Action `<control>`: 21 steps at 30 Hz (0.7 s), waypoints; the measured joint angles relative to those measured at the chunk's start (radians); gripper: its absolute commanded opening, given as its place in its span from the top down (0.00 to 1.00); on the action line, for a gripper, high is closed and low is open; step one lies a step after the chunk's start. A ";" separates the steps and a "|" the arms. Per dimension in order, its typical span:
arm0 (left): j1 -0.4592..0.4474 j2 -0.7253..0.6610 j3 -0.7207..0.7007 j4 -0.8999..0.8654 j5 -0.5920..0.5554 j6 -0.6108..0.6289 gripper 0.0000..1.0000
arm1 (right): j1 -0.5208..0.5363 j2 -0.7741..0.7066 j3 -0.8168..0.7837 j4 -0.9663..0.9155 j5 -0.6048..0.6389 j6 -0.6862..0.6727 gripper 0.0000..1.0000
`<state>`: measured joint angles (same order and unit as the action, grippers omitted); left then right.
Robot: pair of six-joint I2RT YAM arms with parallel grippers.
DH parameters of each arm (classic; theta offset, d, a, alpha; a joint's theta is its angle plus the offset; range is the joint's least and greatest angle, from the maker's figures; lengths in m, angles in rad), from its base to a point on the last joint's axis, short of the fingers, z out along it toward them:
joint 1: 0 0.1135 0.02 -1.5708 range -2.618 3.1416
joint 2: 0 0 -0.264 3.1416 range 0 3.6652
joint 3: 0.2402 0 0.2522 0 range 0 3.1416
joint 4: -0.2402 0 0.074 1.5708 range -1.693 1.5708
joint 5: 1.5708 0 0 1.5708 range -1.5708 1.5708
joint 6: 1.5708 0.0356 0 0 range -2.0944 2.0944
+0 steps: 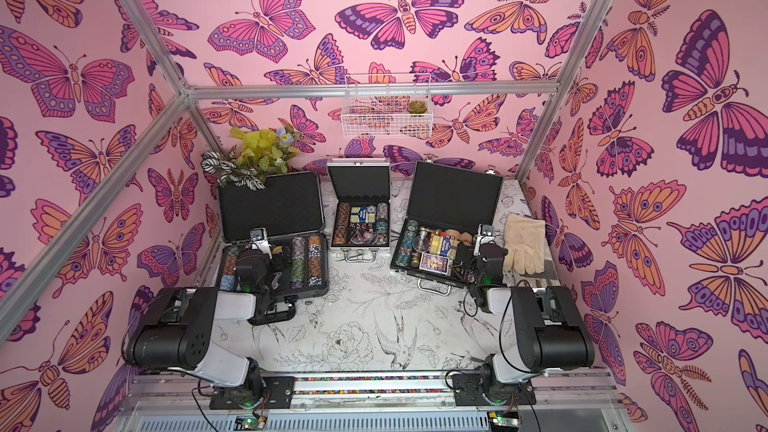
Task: Close the poker set cases
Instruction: Close the lid of the poker set case.
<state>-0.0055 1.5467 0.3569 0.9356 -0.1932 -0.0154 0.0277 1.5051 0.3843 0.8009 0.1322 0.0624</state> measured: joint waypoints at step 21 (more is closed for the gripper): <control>-0.074 -0.139 0.274 -0.428 -0.040 0.032 0.00 | 0.000 -0.222 0.351 -0.676 -0.132 0.055 0.14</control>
<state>-0.0799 1.4078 0.6312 0.5079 -0.2337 0.0162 0.0277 1.2827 0.7357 0.1246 -0.0002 0.1169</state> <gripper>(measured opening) 0.999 0.861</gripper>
